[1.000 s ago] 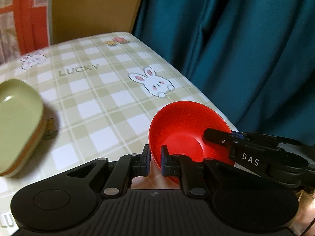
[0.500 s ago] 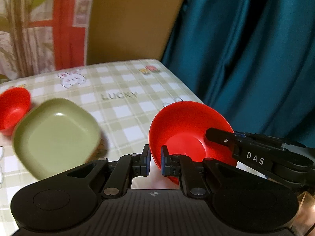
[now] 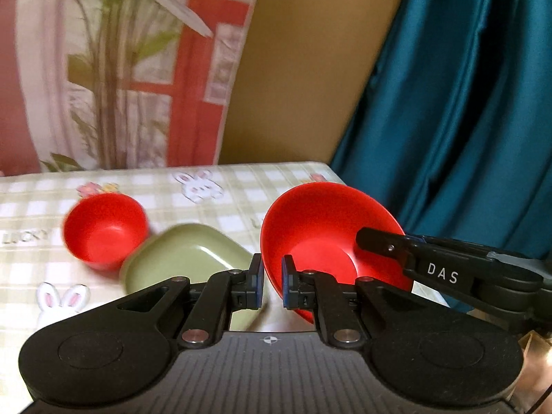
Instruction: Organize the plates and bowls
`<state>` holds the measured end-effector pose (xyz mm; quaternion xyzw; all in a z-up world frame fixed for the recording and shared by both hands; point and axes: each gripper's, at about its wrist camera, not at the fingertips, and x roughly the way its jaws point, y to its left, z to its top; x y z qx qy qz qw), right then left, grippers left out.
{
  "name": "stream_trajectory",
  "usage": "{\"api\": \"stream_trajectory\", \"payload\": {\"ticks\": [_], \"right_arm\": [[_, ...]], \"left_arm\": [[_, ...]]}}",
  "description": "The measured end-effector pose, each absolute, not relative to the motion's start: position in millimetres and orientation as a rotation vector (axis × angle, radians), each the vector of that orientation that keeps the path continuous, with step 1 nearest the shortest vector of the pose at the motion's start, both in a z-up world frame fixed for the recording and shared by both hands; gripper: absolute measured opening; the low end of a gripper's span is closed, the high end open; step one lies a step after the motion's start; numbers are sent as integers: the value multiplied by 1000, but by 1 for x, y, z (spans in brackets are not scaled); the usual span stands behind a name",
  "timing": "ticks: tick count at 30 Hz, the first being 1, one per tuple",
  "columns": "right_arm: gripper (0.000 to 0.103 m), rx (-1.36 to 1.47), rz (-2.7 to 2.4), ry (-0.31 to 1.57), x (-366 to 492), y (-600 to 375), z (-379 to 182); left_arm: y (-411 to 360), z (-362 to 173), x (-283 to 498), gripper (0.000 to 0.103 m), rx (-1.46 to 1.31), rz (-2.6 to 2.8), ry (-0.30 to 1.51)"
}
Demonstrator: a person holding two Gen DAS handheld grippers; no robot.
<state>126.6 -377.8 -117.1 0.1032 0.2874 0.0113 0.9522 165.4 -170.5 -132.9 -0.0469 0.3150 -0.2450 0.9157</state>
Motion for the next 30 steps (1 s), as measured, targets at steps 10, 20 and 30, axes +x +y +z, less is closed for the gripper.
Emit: {"api": "stream_trajectory", "payload": {"ticks": [10,20,30], "right_arm": [[7,192,137,573,157,-313,-98],[7,172,234,618,178,-245,-105],[7,148,286,646,206,-197,-107]], "left_arm": [[-114,-118,167,11,-122,-396,594],[-55,-122,166,11,-177,-302,600],[-19,-118,189,11,-243,-258,600]]}}
